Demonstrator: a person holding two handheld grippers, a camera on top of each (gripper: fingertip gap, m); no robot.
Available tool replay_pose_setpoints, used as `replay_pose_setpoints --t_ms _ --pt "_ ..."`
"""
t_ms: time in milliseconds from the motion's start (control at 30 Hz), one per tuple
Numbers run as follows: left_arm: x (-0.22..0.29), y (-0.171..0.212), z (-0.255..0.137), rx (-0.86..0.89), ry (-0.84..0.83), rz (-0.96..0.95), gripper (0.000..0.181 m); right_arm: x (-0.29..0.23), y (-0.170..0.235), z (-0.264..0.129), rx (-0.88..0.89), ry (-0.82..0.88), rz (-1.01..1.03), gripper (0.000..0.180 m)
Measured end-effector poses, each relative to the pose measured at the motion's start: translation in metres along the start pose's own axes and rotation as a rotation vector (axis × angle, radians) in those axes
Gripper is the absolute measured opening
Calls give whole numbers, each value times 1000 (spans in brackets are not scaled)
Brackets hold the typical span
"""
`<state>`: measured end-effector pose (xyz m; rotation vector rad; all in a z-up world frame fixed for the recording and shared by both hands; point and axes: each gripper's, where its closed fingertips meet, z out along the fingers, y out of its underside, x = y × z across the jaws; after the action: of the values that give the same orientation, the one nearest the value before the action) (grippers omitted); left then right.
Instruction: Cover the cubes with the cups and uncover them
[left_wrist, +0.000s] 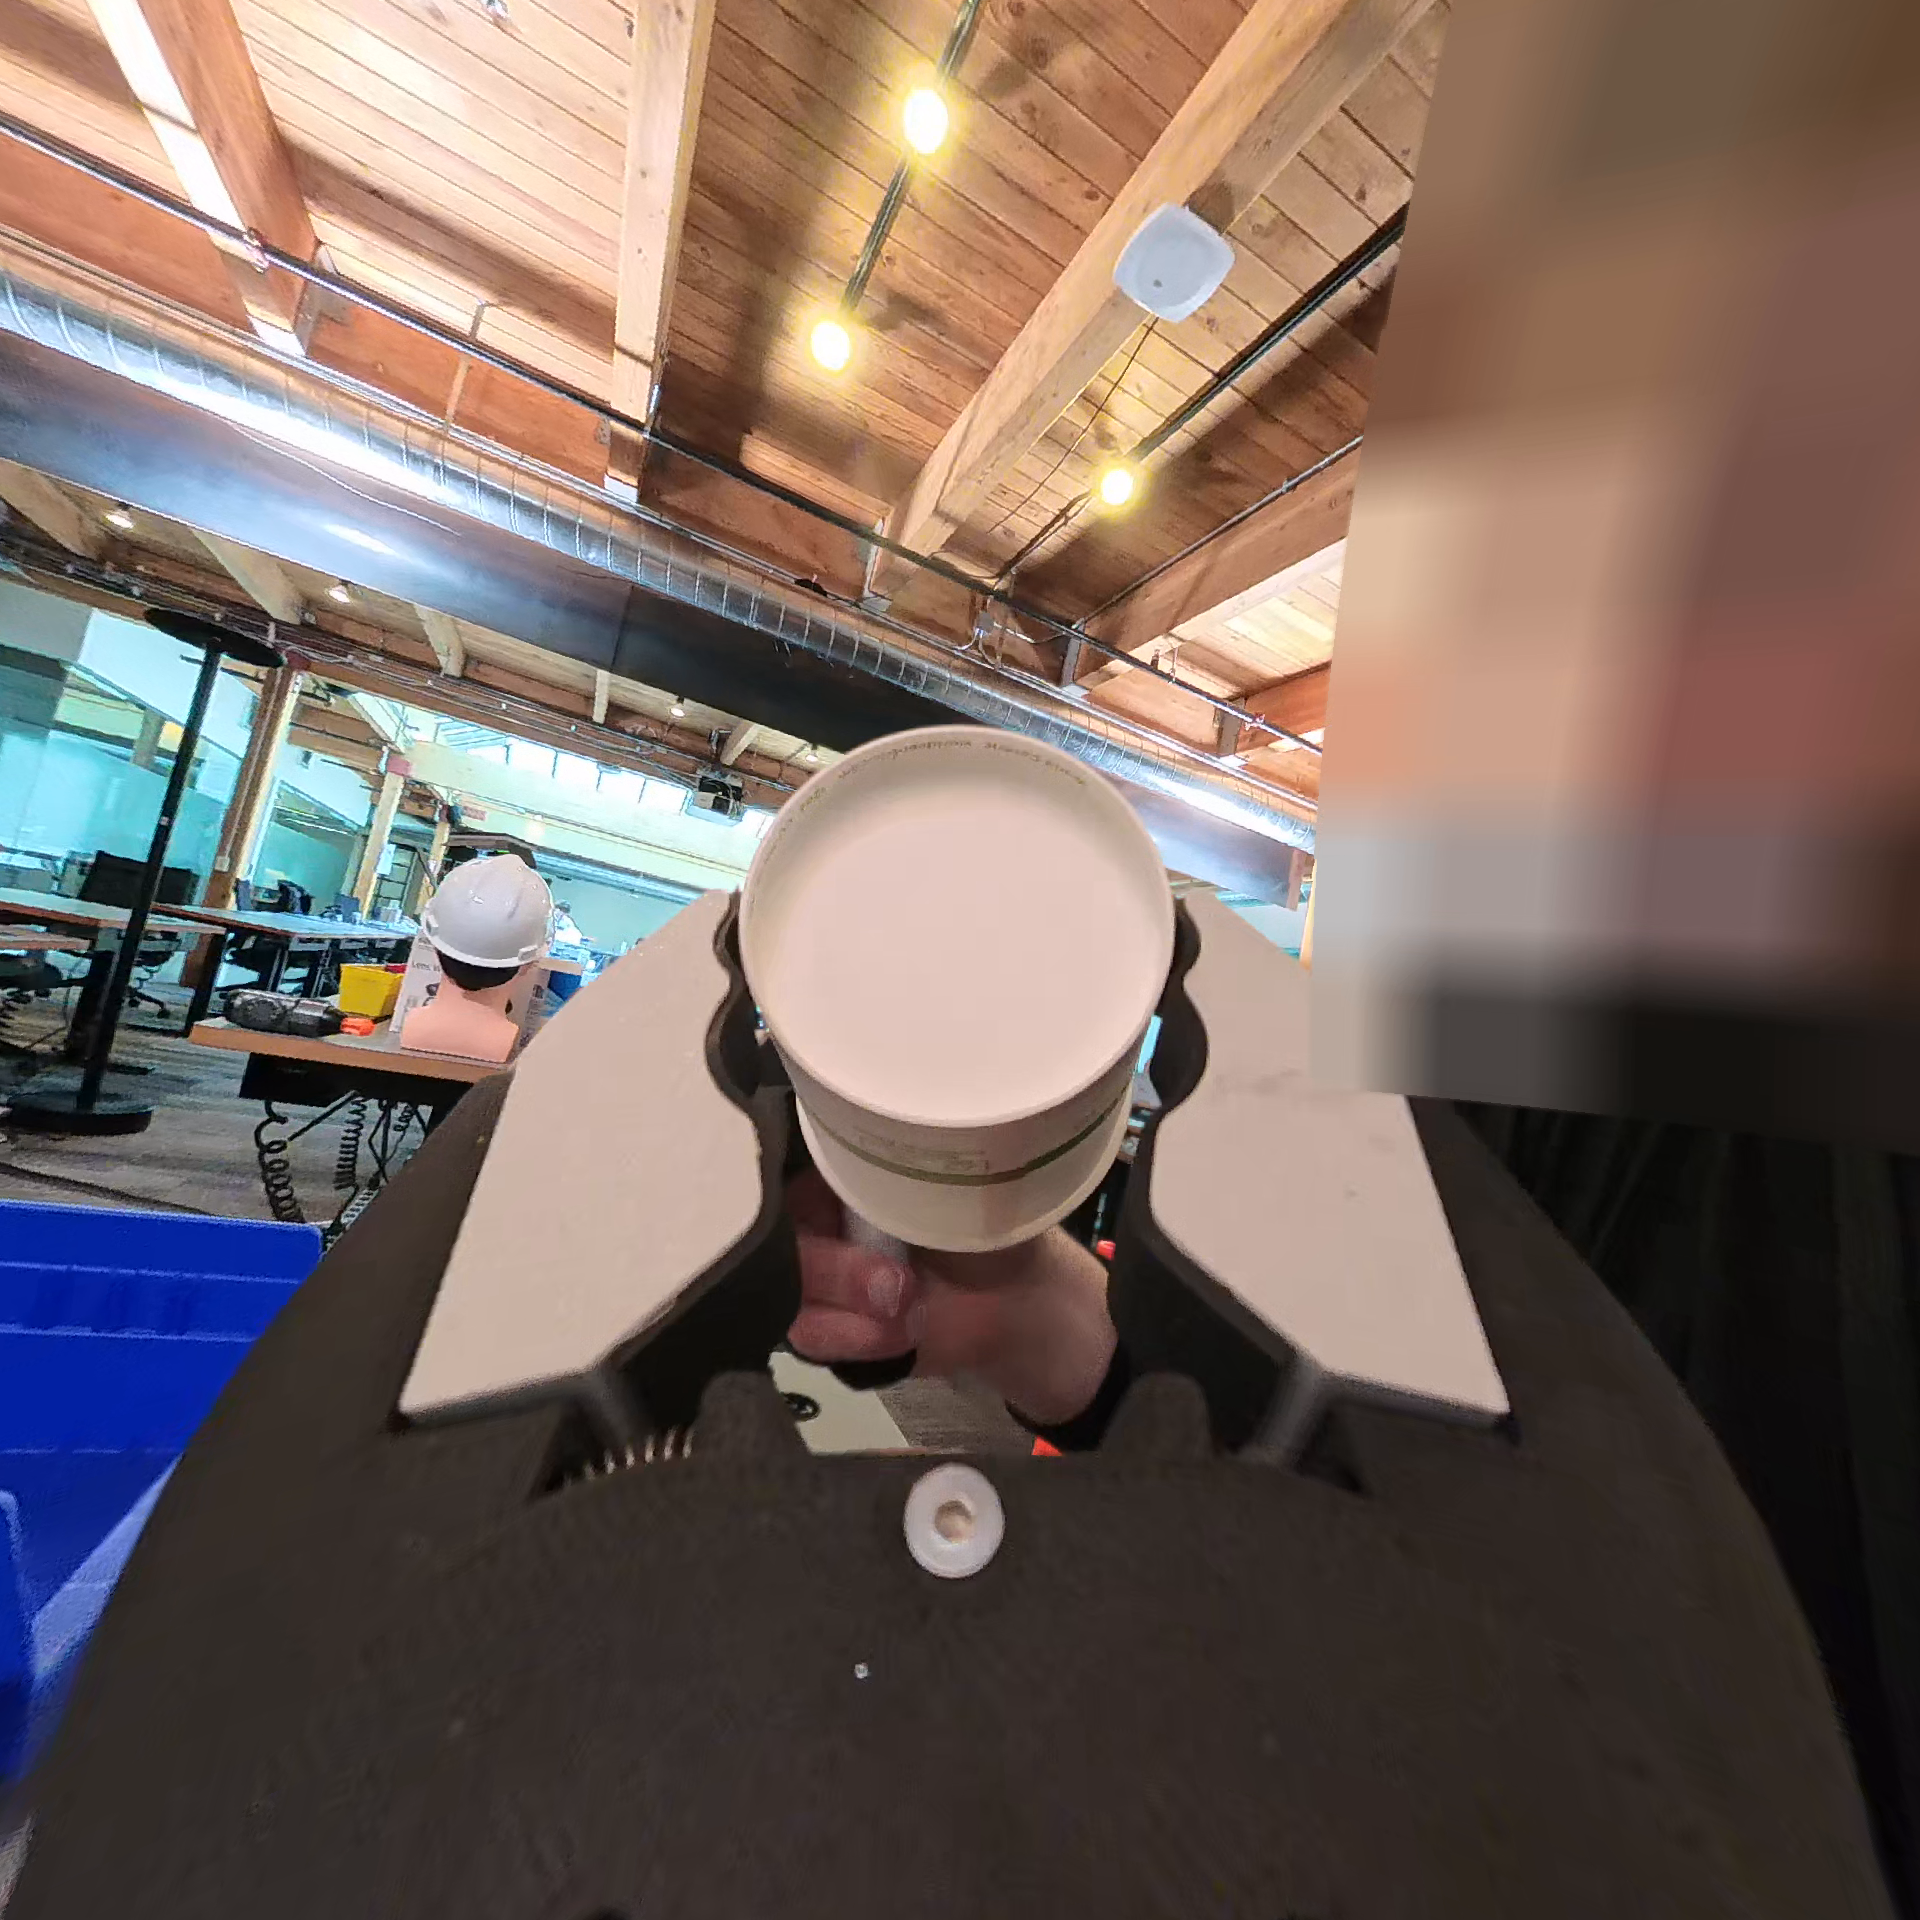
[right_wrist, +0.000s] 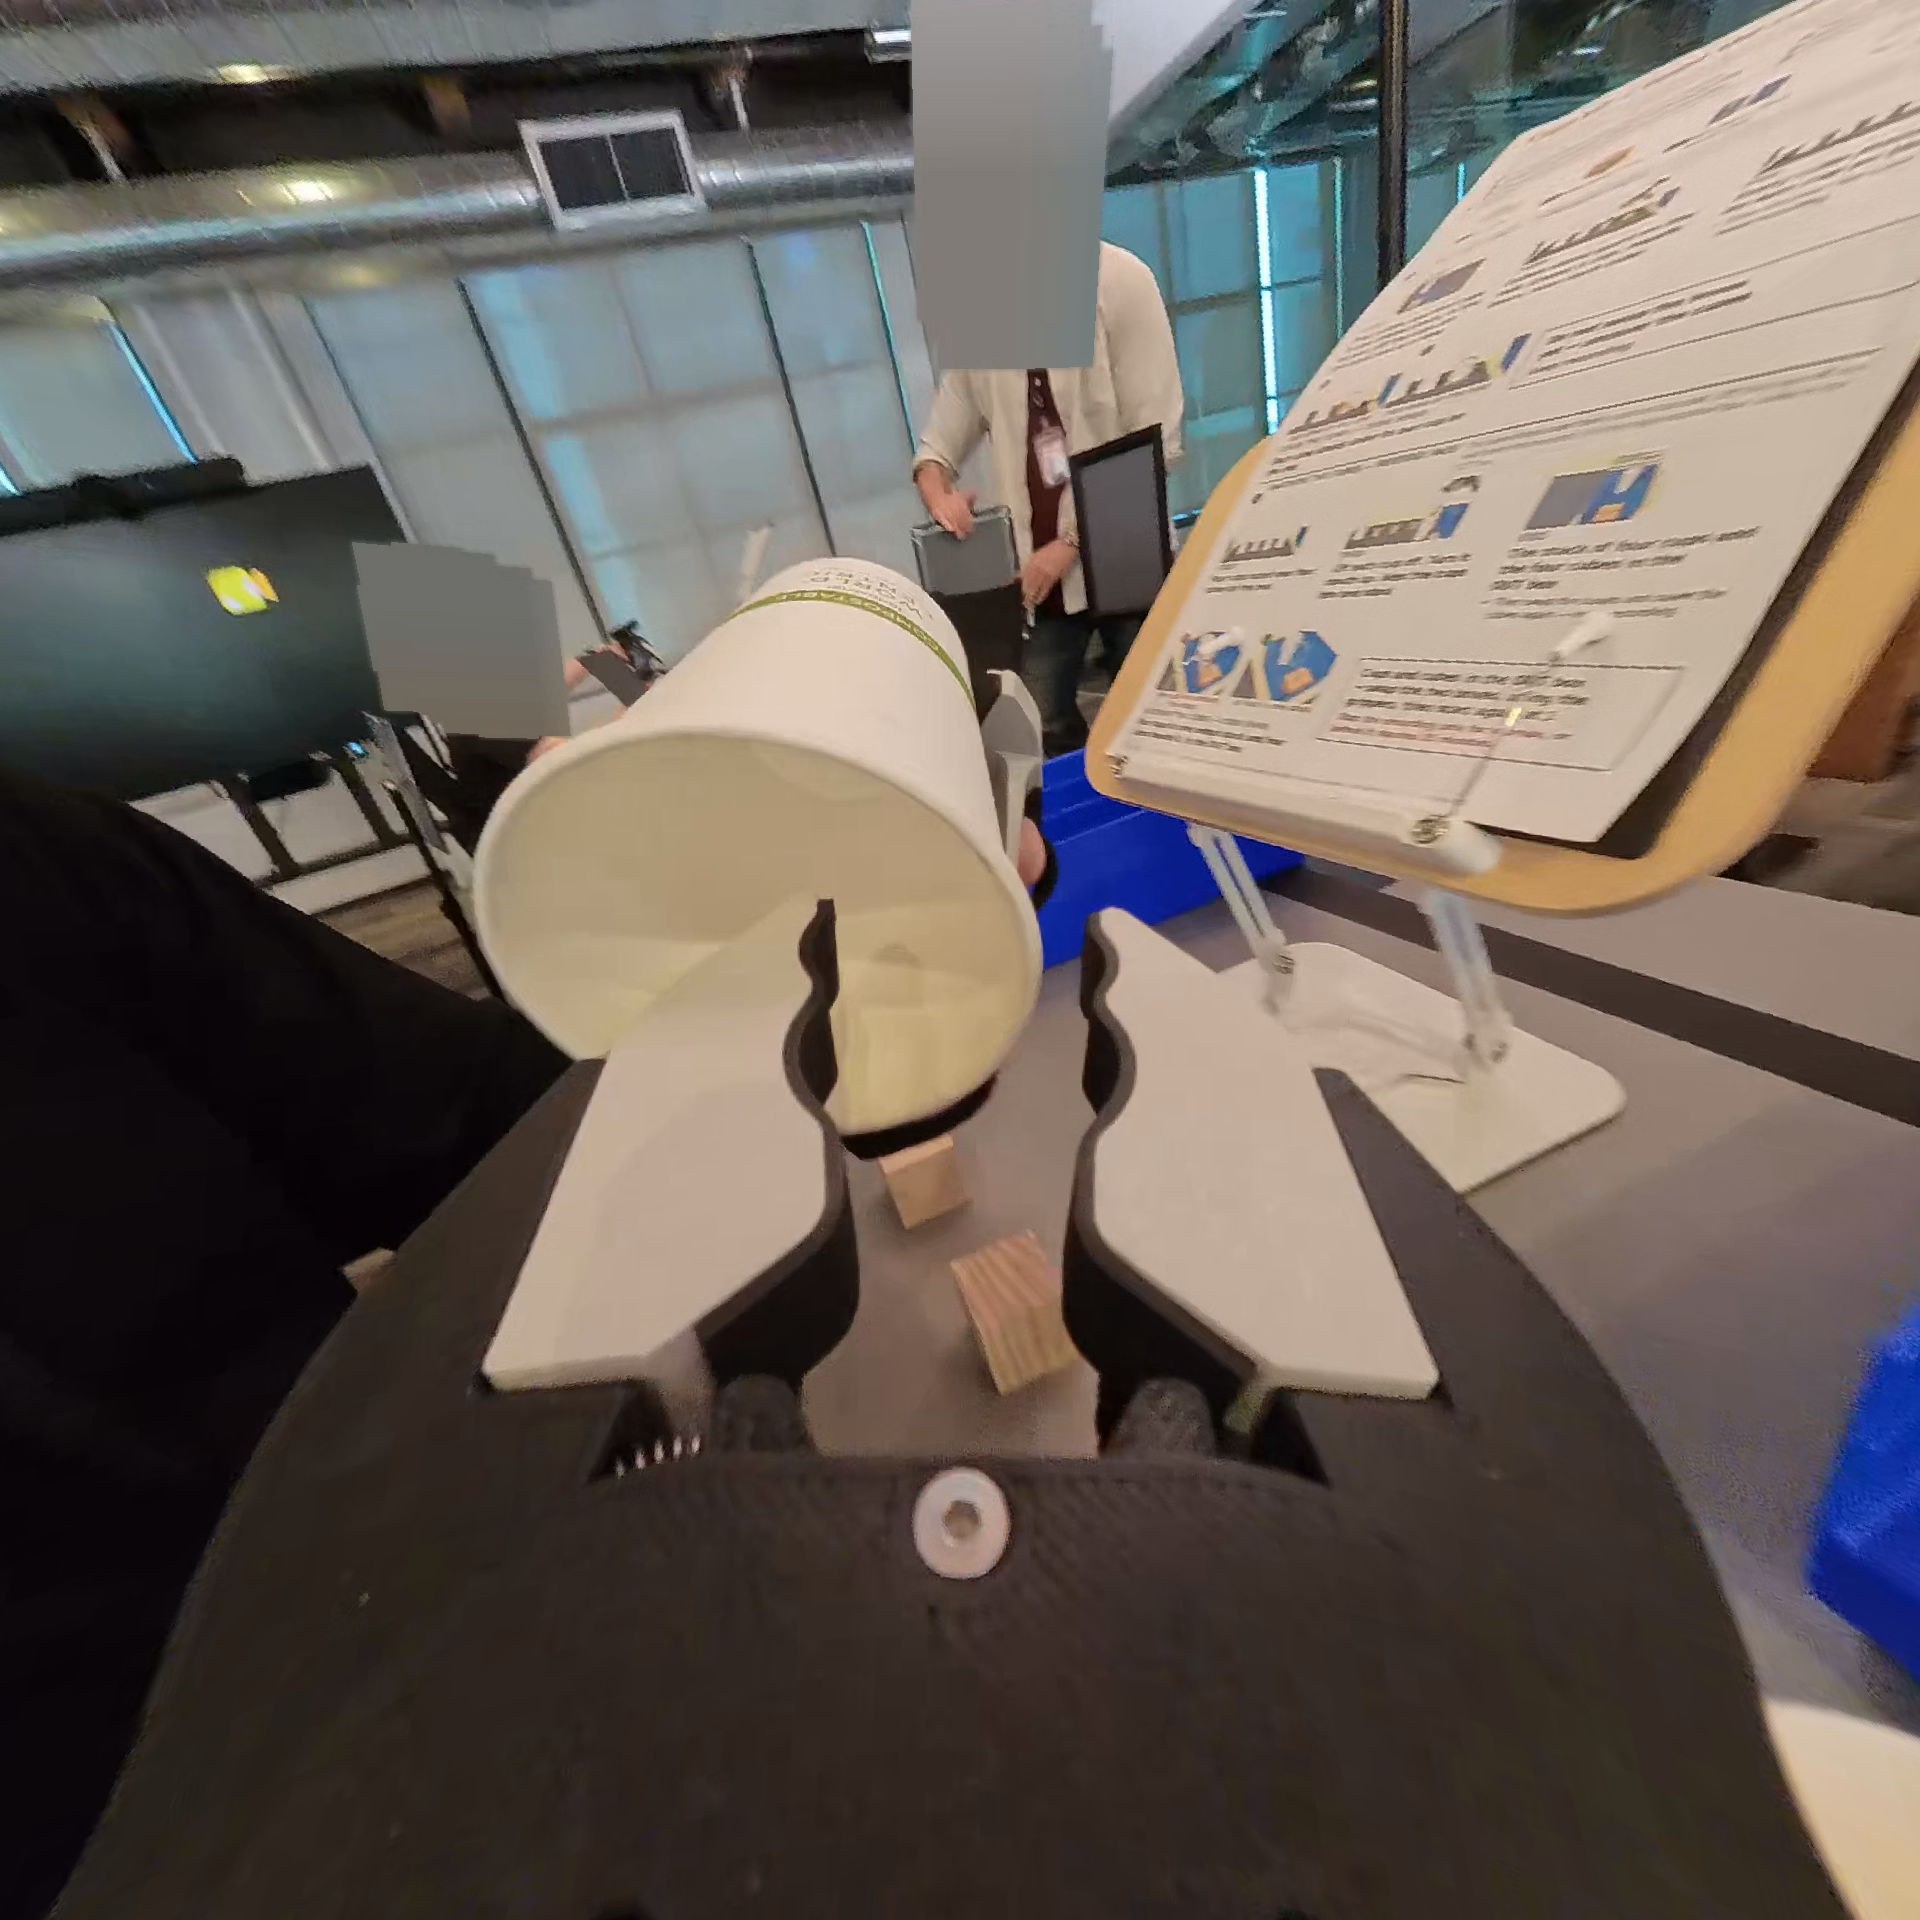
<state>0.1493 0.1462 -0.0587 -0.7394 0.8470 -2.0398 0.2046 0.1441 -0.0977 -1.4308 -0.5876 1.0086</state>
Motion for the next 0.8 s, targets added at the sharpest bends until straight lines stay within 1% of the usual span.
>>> replay_pose_setpoints --t_ms 67,133,167,267,367,433,467,533,567,600,700,800 --pt "3 3 2 -2 14 -7 75 -2 3 9 31 -25 30 36" --pt "4 5 3 9 17 -9 75 -1 1 12 90 -33 55 10" --pt "7 5 4 11 35 -14 75 -1 -1 11 120 -39 60 0" --pt "4 6 6 -27 4 -16 76 2 -4 8 118 -19 41 0" --pt "1 -5 4 -24 -50 41 86 3 -19 -2 116 -2 16 0" --pt "0 -13 3 -71 -93 115 93 8 -33 -15 98 43 -32 0" --pt "2 -19 2 -93 -110 175 89 10 -40 -22 71 63 -60 0" --pt "7 -30 -2 -137 -133 284 74 12 -54 -36 -24 89 -103 0" --pt "10 -36 -4 -150 -138 331 61 15 -59 -43 -95 109 -128 0" --pt "11 -42 -7 -165 -153 373 44 21 -62 -51 -178 144 -163 0" --pt "18 -57 -15 -194 -173 506 1 35 -68 -73 -455 224 -246 1" --pt "11 -67 -22 -258 -257 570 0 52 -69 -94 -736 299 -312 1"
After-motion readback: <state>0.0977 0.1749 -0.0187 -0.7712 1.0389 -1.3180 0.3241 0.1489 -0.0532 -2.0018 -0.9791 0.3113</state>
